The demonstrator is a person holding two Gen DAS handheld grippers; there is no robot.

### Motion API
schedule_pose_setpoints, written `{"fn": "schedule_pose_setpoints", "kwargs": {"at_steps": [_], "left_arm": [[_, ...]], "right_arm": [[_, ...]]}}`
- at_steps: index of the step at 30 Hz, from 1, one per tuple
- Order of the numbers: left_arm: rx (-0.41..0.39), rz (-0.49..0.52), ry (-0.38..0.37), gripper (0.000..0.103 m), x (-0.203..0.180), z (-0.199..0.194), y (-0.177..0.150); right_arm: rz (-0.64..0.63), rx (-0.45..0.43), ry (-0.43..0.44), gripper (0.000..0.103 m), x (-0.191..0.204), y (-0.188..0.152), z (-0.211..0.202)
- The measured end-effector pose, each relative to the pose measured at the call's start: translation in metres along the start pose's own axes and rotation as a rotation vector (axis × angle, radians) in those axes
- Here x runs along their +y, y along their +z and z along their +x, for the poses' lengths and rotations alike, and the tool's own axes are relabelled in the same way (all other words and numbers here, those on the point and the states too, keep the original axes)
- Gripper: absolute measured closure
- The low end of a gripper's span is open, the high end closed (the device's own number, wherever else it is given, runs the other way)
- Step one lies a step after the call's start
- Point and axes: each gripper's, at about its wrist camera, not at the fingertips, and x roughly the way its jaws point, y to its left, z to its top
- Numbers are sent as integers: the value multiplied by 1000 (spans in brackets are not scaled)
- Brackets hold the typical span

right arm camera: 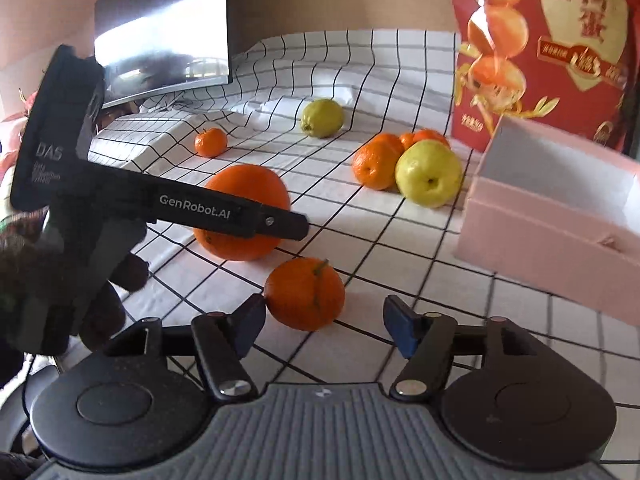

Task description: Organize fruits

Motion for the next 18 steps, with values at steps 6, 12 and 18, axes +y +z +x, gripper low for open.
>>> {"fn": "schedule_pose_setpoints", "kwargs": {"at_steps": [6, 12, 18], "left_arm": [[9, 10, -27, 25, 4, -5, -2], [-28, 69, -30, 25, 0, -14, -11], [-27, 126, -79, 25, -16, -20, -17]], "right_arm": [[42, 29, 17, 37, 1, 10, 18], [-17, 47, 19, 58, 16, 13, 18], [-63, 17, -45, 58, 10, 9, -10]]}}
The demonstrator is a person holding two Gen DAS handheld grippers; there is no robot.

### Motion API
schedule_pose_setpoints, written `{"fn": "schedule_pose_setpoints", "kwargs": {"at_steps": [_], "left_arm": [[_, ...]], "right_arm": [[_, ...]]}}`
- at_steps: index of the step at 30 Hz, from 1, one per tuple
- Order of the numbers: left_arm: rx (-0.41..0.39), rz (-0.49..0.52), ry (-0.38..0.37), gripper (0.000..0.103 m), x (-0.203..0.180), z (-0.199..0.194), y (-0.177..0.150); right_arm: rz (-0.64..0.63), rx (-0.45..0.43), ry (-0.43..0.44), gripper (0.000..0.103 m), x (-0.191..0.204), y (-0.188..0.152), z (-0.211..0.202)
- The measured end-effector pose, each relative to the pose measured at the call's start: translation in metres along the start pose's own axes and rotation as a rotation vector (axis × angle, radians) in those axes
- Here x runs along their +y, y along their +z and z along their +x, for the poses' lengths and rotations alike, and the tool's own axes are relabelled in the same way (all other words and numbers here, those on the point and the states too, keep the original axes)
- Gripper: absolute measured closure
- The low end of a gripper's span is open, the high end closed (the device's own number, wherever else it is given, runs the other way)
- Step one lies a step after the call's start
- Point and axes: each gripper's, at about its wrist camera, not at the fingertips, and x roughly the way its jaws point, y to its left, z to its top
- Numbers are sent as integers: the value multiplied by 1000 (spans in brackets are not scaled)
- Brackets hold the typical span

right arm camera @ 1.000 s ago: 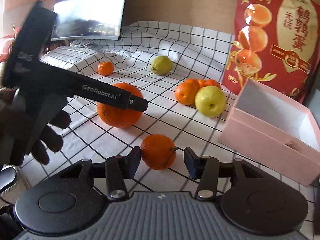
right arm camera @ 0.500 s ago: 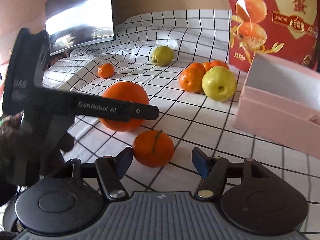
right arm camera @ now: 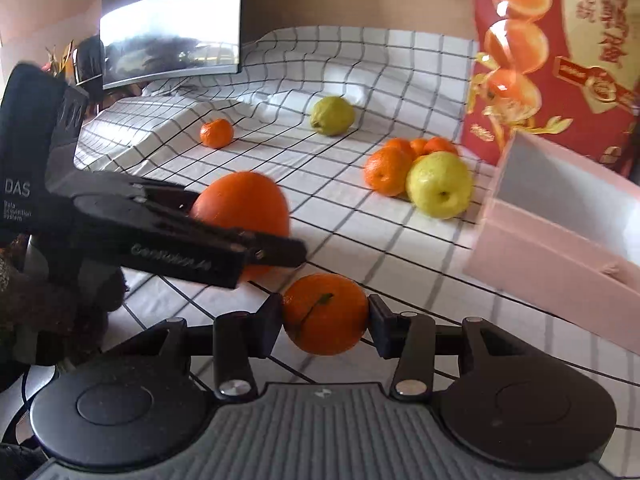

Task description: Organize fruits

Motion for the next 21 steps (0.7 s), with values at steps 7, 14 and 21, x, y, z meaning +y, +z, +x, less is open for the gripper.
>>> {"fn": "schedule_pose_setpoints", "kwargs": {"at_steps": [7, 14, 21], "left_arm": [[-78, 14, -126, 25, -34, 0, 53], [-62, -25, -255, 25, -85, 64, 164], [207, 140, -46, 25, -132, 175, 199]], "right_arm": [[31, -94, -148, 58, -40, -2, -59], [52, -217, -374, 58, -86, 44, -95], [145, -116, -417, 58, -134, 59, -39]]}}
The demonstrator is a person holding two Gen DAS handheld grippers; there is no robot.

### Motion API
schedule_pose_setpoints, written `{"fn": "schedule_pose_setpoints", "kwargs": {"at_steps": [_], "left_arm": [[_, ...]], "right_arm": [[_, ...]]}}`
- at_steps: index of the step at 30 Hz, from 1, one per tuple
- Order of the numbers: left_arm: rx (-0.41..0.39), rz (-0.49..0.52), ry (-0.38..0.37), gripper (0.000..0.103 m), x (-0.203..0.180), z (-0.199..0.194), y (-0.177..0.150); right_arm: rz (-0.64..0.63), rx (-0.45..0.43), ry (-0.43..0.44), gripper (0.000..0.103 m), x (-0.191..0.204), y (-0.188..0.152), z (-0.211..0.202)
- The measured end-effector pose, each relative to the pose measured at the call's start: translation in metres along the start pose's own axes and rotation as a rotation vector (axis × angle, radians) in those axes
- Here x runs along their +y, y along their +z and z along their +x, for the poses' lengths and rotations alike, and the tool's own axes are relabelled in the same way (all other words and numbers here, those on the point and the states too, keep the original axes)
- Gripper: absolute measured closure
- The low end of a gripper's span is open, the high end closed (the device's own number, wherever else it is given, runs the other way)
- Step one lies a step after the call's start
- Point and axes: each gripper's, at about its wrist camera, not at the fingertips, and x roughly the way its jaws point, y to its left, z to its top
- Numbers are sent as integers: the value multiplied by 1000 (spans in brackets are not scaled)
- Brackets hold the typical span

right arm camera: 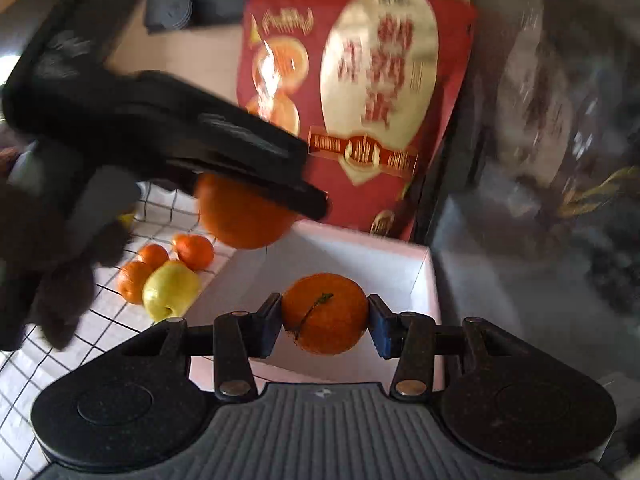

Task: Organize fruits
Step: 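Lower the orange and mandarin into the pink box and open both tools, then grasp another mandarin on the tablecloth with the left tool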

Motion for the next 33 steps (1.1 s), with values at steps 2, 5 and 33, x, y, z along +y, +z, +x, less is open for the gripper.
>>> {"fn": "schedule_pose_setpoints", "kwargs": {"at_steps": [2, 5, 33], "left_arm": [[68, 74, 73, 25, -6, 25, 2], [23, 95, 65, 28, -4, 34, -7], [-650, -667, 442, 30, 304, -222, -268]], "right_arm": [[2, 29, 28, 57, -1, -2, 17], [-8, 36, 23, 33, 2, -9, 29], [-17, -36, 264, 17, 114, 5, 11]]}}
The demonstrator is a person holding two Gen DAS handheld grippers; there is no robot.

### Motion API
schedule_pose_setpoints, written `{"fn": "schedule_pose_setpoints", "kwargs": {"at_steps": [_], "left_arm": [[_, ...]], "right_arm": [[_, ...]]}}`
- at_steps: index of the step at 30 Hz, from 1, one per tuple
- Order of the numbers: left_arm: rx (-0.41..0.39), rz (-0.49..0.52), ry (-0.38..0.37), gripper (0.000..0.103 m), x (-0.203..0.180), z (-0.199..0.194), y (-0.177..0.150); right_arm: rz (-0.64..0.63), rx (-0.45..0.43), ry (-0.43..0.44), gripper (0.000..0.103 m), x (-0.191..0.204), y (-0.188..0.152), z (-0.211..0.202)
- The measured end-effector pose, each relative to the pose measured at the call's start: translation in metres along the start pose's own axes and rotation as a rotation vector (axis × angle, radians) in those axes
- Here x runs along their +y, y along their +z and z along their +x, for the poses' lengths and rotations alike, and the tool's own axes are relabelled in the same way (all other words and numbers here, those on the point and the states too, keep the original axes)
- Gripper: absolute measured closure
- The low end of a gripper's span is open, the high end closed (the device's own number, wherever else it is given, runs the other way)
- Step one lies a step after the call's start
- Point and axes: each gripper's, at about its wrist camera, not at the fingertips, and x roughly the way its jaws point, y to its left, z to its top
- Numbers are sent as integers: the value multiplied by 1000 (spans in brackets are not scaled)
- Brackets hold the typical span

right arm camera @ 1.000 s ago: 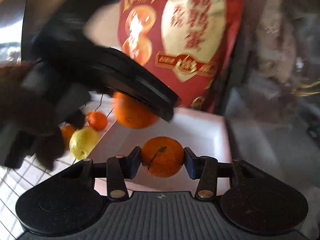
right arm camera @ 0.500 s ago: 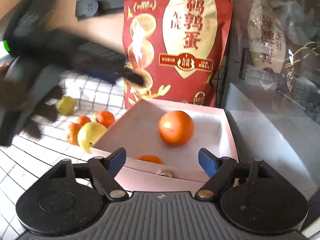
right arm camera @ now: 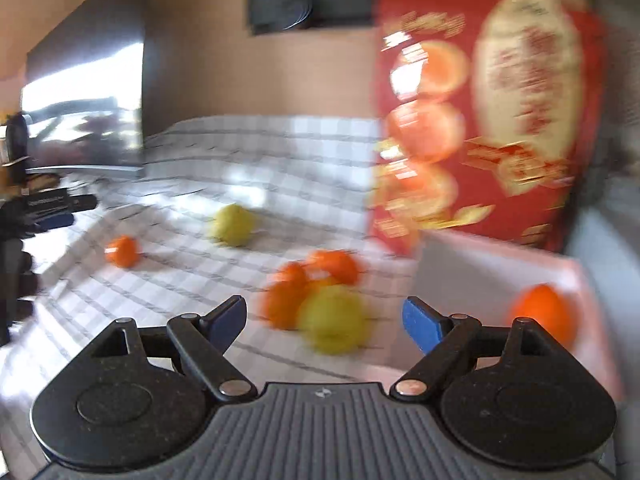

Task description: Organize fruits

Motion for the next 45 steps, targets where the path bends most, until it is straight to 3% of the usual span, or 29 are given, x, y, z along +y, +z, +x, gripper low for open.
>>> {"fn": "schedule_pose_setpoints", "kwargs": {"at_steps": [1, 3, 10, 14, 18, 24, 27, 28, 33, 35, 38, 41, 42, 44, 45], "left_arm": [[55, -46, -25, 30, 8, 5, 2], [73, -62, -75, 30, 12, 11, 5], [182, 174, -11, 30, -31, 45, -10], [187, 219, 22, 30, -41, 54, -15], [234, 301, 98, 30, -51, 67, -25], [297, 283, 102, 30, -50, 84, -25], [284, 284, 110, 48, -55, 85, -25], [279, 289, 110, 49, -58, 82, -26], [284, 310, -18, 49, -84, 56, -37], [322, 311, -119, 49, -103, 42, -49], [391, 342, -261, 49, -135, 14, -74], [426, 370, -340, 49, -155, -13, -99], [435, 369, -347, 49, -158, -19, -105], [444, 362, -338, 49, -158, -25, -113], [446, 355, -323, 49, -156, -26, -115]], "right_arm": [[-6, 14, 23, 17, 11, 0, 8], [-35, 35, 45, 17, 36, -2, 25], [-121, 41, 6, 17, 90, -15, 72], [-86, 106, 59, 17, 89, -27, 82], [-77, 120, 49, 17, 84, -35, 88], [-69, 110, 84, 17, 72, -42, 69], [-94, 81, 53, 17, 63, -44, 54], [-95, 71, 37, 17, 58, -43, 49], [-49, 3, -43, 21, 11, -36, 17], [-4, -2, -21, 20, -8, -30, 8], [9, -20, -107, 20, -20, -21, 1], [57, -42, -98, 21, -30, -11, -4], [68, -39, -86, 24, -31, -7, -2], [56, -1, -75, 45, -26, -1, 6], [40, 26, -76, 47, -21, 3, 13]]}}
